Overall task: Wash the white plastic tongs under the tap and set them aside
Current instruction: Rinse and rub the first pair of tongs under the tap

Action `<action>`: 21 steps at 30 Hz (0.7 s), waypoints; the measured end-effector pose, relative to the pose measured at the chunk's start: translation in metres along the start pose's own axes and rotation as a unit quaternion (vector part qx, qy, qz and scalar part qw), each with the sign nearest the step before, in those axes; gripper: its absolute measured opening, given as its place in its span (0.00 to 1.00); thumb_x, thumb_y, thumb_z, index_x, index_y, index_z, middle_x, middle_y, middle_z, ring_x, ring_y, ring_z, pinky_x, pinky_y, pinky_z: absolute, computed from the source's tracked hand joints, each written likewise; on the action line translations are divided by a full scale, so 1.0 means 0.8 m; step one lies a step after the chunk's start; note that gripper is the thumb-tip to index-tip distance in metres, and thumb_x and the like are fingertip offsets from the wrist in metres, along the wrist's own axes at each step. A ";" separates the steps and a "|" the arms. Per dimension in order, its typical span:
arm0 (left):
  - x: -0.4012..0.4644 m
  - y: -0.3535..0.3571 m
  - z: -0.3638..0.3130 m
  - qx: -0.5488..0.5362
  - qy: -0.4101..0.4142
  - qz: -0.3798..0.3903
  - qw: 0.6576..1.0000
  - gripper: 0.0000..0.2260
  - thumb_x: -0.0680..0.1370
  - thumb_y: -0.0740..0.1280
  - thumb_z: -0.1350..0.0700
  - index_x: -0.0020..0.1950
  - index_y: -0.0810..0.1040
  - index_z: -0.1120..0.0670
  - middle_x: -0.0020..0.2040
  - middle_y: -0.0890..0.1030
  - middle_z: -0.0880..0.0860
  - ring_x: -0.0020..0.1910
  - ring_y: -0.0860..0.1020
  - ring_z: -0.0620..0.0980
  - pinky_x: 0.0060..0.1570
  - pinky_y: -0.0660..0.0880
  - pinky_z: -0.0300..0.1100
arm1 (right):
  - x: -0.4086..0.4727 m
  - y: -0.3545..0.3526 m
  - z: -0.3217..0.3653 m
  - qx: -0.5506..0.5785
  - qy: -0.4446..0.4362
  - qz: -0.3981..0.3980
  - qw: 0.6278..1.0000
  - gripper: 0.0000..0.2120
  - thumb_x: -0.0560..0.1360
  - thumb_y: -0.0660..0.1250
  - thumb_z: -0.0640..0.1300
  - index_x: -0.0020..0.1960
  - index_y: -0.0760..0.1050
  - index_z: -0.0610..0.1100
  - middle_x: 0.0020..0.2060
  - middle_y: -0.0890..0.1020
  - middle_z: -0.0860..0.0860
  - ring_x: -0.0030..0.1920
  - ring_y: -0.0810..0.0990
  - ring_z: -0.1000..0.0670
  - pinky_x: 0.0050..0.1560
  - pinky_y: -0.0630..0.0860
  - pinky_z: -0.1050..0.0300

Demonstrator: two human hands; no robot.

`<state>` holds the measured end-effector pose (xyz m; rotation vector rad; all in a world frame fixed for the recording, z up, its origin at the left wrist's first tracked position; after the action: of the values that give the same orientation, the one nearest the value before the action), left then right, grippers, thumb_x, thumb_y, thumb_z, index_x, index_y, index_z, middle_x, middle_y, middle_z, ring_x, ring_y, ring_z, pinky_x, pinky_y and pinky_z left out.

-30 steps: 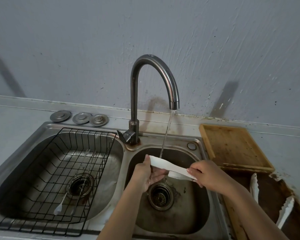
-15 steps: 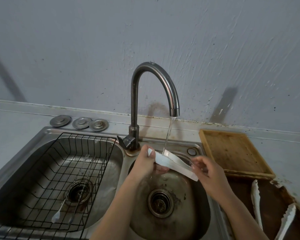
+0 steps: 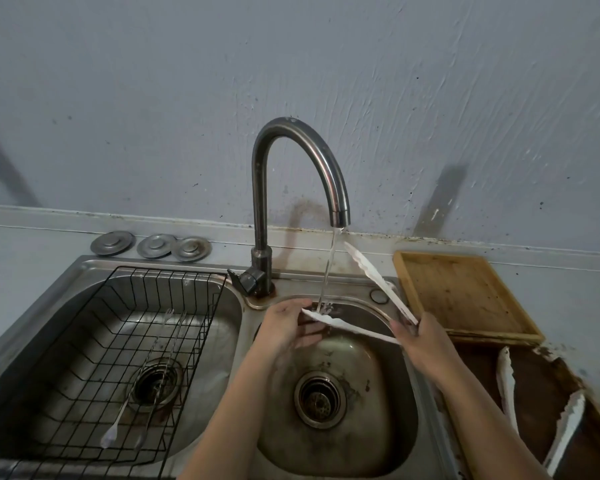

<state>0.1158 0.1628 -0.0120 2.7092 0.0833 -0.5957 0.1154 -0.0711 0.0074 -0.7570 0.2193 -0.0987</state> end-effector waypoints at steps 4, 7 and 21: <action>0.004 -0.001 -0.007 0.013 0.005 -0.025 1.000 0.11 0.79 0.57 0.67 0.57 0.75 0.64 0.42 0.81 0.60 0.39 0.82 0.55 0.32 0.82 0.41 | 0.001 0.011 -0.010 -0.004 -0.003 -0.004 1.000 0.11 0.78 0.60 0.52 0.51 0.66 0.44 0.37 0.77 0.48 0.31 0.76 0.53 0.27 0.70 0.62; 0.010 -0.005 -0.016 0.059 0.026 -0.052 0.997 0.13 0.77 0.56 0.71 0.57 0.75 0.62 0.47 0.80 0.63 0.41 0.81 0.57 0.30 0.81 0.39 | 0.001 0.020 -0.013 -0.021 -0.027 0.011 0.999 0.08 0.78 0.59 0.50 0.51 0.66 0.46 0.38 0.76 0.48 0.33 0.77 0.52 0.30 0.72 0.60; -0.018 -0.001 -0.091 0.296 0.210 -0.108 0.926 0.15 0.71 0.66 0.67 0.36 0.79 0.46 0.40 0.84 0.51 0.38 0.84 0.49 0.41 0.83 0.48 | -0.021 0.080 0.005 0.068 -0.070 0.122 0.988 0.11 0.79 0.56 0.51 0.49 0.75 0.46 0.41 0.80 0.49 0.41 0.77 0.54 0.38 0.73 0.64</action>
<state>0.1316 0.1899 0.0552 3.4100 0.3690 -0.0776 0.1004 -0.0193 -0.0317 -0.5940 0.1685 0.1709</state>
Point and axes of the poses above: each hand's wrist, its own x-axis towards the middle knuckle, its own y-axis out of the palm, z = x × y, the point moved 6 cm from there along x, towards the middle knuckle
